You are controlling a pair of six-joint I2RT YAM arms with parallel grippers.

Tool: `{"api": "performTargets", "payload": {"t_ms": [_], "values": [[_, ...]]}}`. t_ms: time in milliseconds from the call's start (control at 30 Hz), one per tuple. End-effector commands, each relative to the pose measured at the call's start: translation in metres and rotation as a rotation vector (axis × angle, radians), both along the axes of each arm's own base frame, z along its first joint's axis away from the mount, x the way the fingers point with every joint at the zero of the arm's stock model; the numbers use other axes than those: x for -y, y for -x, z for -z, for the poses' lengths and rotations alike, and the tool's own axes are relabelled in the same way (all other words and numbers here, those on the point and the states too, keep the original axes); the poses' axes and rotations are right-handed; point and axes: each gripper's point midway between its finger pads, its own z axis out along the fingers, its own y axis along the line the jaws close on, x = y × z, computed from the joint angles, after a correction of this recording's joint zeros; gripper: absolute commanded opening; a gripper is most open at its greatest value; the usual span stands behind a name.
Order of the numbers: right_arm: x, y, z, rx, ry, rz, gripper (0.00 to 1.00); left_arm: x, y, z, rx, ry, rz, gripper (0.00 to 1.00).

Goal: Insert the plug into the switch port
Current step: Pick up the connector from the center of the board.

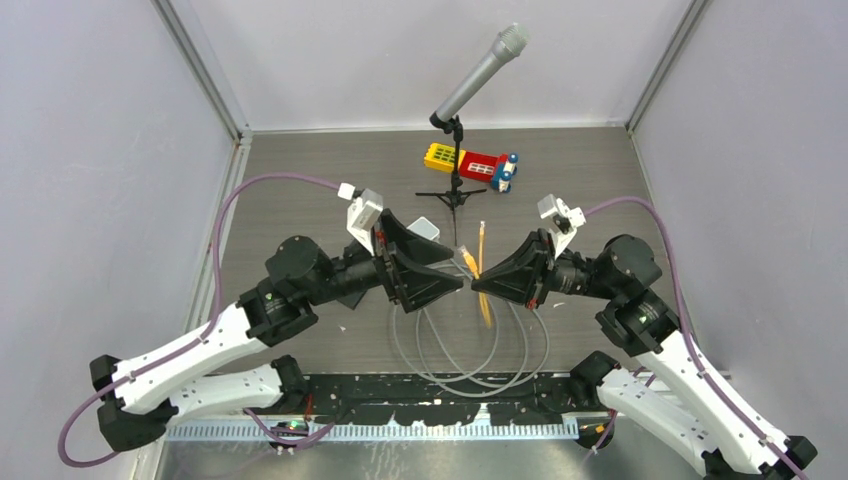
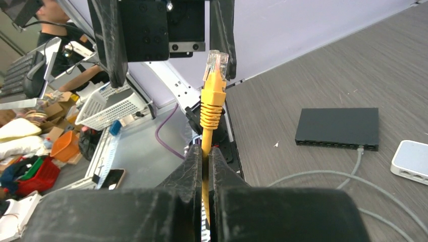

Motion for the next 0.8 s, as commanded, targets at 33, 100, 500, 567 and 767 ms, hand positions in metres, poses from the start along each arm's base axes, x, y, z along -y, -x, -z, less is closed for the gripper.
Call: {"api": "performTargets", "payload": {"t_ms": [33,100,500,567,767], "values": [[-0.002,0.014,-0.016,0.051,-0.045,-0.078,0.0,-0.001,0.008,-0.045,0.068,0.126,0.039,0.67],[-0.002,0.016,-0.015,0.046,-0.042,-0.084,0.0,0.002,0.008,-0.047,0.066,0.126,0.049,0.63],[-0.001,0.022,-0.014,0.05,-0.041,-0.107,0.0,0.019,-0.001,-0.036,0.023,0.09,0.055,0.52],[-0.002,0.02,-0.012,0.043,-0.037,-0.108,0.0,0.022,0.001,-0.035,0.019,0.088,0.071,0.45],[-0.003,0.017,-0.008,0.043,-0.028,-0.094,0.01,0.03,0.003,-0.03,-0.005,0.072,0.105,0.18]]}}
